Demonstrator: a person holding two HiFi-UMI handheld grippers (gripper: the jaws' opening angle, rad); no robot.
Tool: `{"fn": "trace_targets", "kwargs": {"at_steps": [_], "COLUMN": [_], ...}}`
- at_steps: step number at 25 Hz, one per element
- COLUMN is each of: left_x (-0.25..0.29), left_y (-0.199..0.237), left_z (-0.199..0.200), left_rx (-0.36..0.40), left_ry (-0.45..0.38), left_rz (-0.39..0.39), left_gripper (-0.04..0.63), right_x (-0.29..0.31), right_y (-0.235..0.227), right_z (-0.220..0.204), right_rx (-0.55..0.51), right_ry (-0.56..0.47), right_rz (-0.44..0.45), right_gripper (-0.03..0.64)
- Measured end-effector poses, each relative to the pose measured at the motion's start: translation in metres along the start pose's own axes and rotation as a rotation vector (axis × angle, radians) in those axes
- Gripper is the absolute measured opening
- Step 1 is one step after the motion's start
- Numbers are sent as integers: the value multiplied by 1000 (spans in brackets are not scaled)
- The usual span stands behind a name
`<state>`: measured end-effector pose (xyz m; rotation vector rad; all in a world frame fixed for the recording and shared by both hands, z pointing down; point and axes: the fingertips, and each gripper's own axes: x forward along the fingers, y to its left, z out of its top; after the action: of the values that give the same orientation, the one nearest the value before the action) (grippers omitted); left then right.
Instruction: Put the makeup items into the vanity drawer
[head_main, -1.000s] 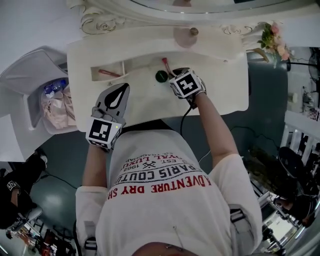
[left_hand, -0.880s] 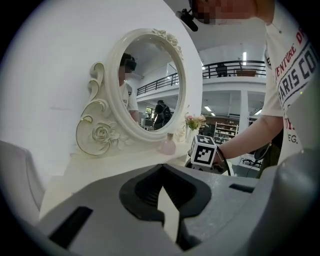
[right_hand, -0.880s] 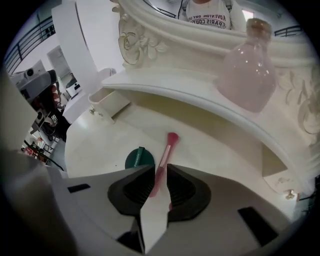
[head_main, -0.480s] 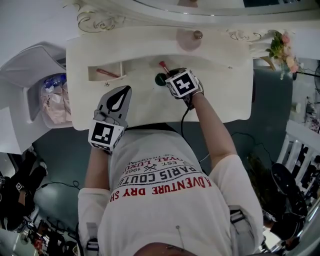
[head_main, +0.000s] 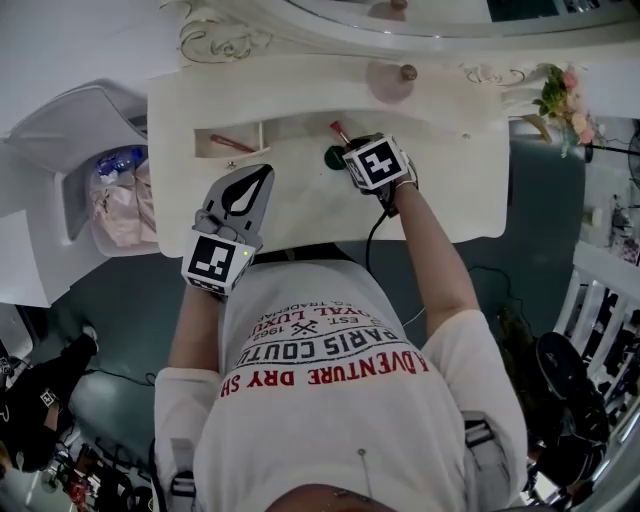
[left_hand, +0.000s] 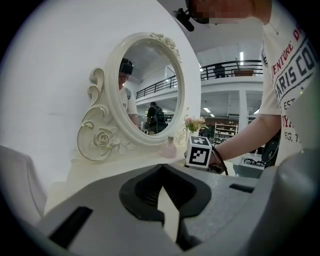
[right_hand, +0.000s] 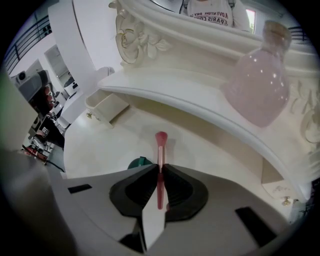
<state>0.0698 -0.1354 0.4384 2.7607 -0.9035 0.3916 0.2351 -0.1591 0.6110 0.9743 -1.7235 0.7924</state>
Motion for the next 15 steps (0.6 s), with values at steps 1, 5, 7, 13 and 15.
{"fn": "trace_targets", "kwargs": {"at_steps": [1, 5, 7, 13, 15], "left_x": [-3, -23, -34, -65, -77], "left_y": [4, 25, 33, 55, 62], "left_z": [4, 16, 21, 30, 30], "left_rx": [7, 8, 16, 23, 25], "left_ry": [-10, -48, -64, -99, -106], "left_rz": [3, 29, 35, 68, 74], "left_gripper": [3, 3, 3, 3, 3], "right_x": [-5, -28, -38, -48, -46], "right_y": [3, 32, 51, 110, 130], "right_z": [4, 25, 39, 96, 112], "right_rx": [-5, -78, -121, -237, -279], "right_ry": [-8, -41, -61, -120, -124], "right_rz": [2, 32, 52, 99, 119], "right_gripper": [41, 43, 43, 41, 43]}}
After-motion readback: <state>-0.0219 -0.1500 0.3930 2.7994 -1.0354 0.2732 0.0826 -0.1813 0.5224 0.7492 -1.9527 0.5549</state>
